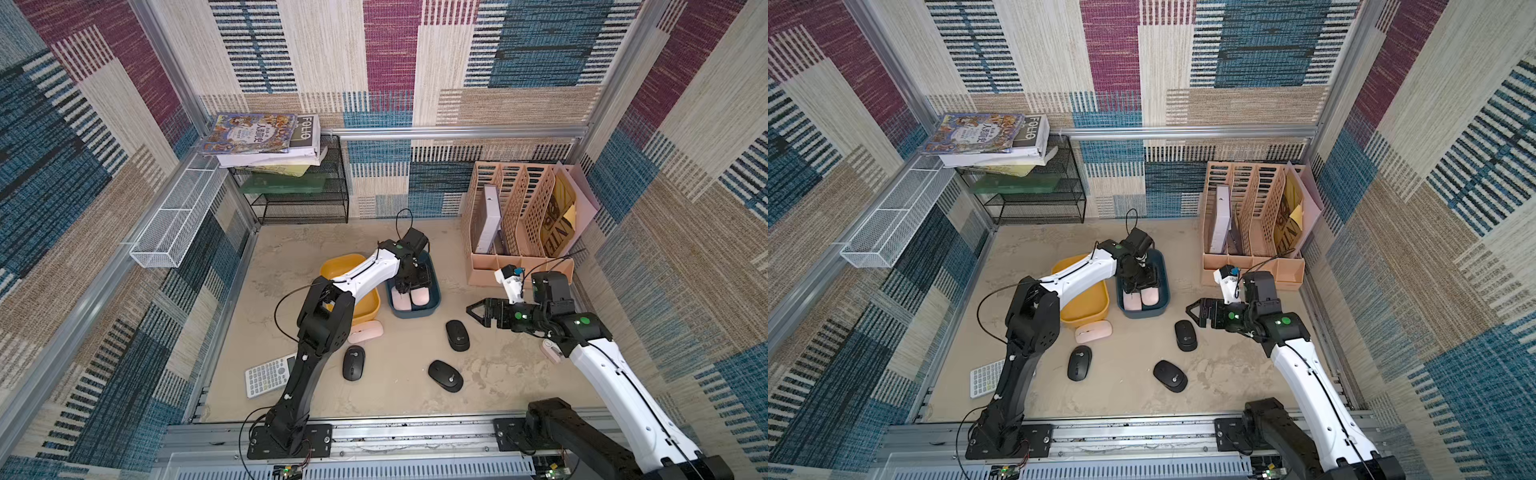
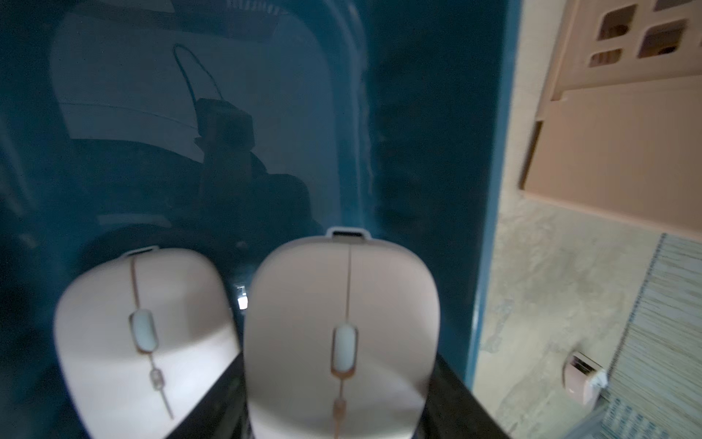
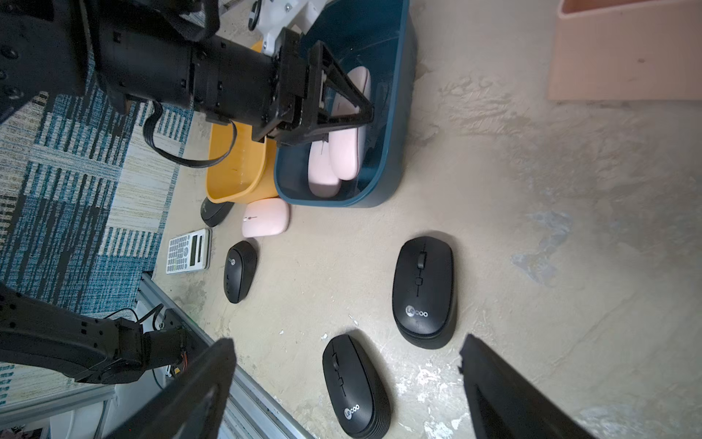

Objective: Place the mice by color into the storage box
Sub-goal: Place the mouse in the storage box.

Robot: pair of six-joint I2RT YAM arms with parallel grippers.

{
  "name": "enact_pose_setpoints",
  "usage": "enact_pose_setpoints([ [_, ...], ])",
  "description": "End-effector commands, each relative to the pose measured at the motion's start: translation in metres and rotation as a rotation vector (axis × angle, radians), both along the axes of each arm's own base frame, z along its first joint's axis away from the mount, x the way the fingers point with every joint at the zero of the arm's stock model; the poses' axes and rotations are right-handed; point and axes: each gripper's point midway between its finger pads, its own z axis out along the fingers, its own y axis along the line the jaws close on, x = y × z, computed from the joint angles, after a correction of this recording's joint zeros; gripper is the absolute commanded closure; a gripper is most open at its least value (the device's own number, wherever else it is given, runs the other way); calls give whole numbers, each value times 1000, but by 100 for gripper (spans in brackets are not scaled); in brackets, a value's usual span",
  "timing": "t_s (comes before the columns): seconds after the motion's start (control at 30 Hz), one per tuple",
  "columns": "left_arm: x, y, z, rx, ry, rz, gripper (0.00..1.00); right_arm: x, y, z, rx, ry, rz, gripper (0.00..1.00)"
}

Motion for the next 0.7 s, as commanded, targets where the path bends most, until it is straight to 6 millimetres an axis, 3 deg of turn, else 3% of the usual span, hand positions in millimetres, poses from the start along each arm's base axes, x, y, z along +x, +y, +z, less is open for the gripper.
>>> enact_pose_setpoints([
  [0.0, 0, 2, -5, 18, 6, 16, 41, 2, 2, 4, 15, -21, 11, 4],
  [0.07, -1, 0, -7, 19, 12, 16, 40, 2, 3, 3, 19, -21, 13, 4],
  [0.27, -3, -9, -9, 5, 21, 4, 22, 3, 4, 2, 21, -20, 17, 4],
  [0.4, -2, -14, -4, -6, 14, 1, 19, 4, 5, 3, 25, -21, 18, 4],
  [0.53, 0, -15, 15, -21, -20, 7, 19, 4, 7, 7, 39, -33, 26, 4],
  [0.67, 1, -15, 45, -44, -74, 6, 20, 4, 12, 9, 63, -40, 50, 4],
])
